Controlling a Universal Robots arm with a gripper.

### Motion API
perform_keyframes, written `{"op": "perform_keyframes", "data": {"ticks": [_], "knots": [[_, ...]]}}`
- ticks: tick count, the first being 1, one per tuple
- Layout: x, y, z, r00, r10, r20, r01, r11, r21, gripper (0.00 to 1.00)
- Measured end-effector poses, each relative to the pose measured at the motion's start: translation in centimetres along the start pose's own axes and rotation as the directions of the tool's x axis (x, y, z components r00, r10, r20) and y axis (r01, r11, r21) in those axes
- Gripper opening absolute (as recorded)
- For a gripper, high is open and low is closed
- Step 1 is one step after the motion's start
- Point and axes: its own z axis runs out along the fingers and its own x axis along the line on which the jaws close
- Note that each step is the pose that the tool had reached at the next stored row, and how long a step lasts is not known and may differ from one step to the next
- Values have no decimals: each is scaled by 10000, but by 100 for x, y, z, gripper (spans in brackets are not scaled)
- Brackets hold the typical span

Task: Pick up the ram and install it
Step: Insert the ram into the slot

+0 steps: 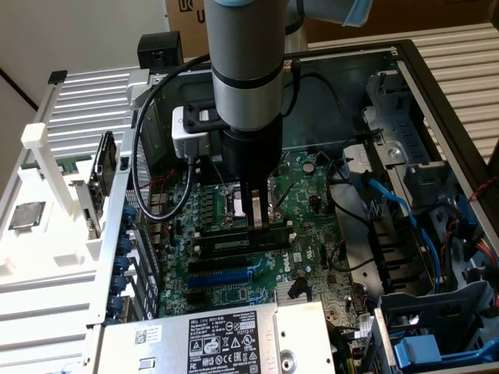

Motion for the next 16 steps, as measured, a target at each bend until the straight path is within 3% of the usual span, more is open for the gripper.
{"op": "perform_keyframes", "data": {"ticks": [16], "knots": [[-9, 24, -196, 10000, -2, 0, 2, 10000, 19, 27]]}}
